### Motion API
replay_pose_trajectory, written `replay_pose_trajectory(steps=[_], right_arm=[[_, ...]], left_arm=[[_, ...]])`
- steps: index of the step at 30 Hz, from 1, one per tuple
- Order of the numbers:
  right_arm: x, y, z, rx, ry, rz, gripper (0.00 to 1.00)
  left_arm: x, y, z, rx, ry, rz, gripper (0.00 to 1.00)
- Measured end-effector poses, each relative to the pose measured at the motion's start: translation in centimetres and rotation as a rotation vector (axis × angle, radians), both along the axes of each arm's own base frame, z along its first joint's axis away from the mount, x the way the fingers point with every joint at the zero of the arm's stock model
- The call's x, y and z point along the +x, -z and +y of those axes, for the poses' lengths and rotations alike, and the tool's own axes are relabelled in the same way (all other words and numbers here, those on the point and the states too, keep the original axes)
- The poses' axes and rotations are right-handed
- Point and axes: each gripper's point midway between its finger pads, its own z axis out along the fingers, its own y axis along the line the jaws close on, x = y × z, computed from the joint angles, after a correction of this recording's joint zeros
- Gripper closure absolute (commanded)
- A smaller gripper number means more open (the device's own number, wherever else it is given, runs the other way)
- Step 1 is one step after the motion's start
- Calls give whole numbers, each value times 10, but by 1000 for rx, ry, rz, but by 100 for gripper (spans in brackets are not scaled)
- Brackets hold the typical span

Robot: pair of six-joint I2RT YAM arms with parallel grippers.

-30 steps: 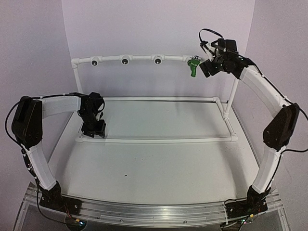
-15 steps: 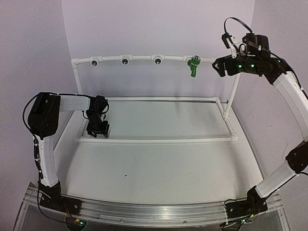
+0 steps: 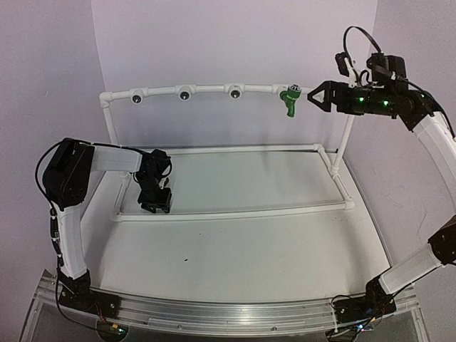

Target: Install the water faucets

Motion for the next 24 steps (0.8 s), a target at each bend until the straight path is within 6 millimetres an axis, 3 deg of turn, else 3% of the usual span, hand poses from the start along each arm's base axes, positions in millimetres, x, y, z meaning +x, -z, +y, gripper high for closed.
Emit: replay_pose_trajectory(steps=[7,12,19,24], right_arm=[[-4,9,10,102,-18,85,7],[1,12,11,163,14,119,9],[24,23,19,224,52,159,11],[41,36,31,215,70,162,10]], left_arm=[[-20,-2,-40,-39,36,28,46],[-21,-3,-60,-58,54,46,46],[-22,-3,-63,-62,38,58,43],[-23,-3,-62,-59,25,63,28]])
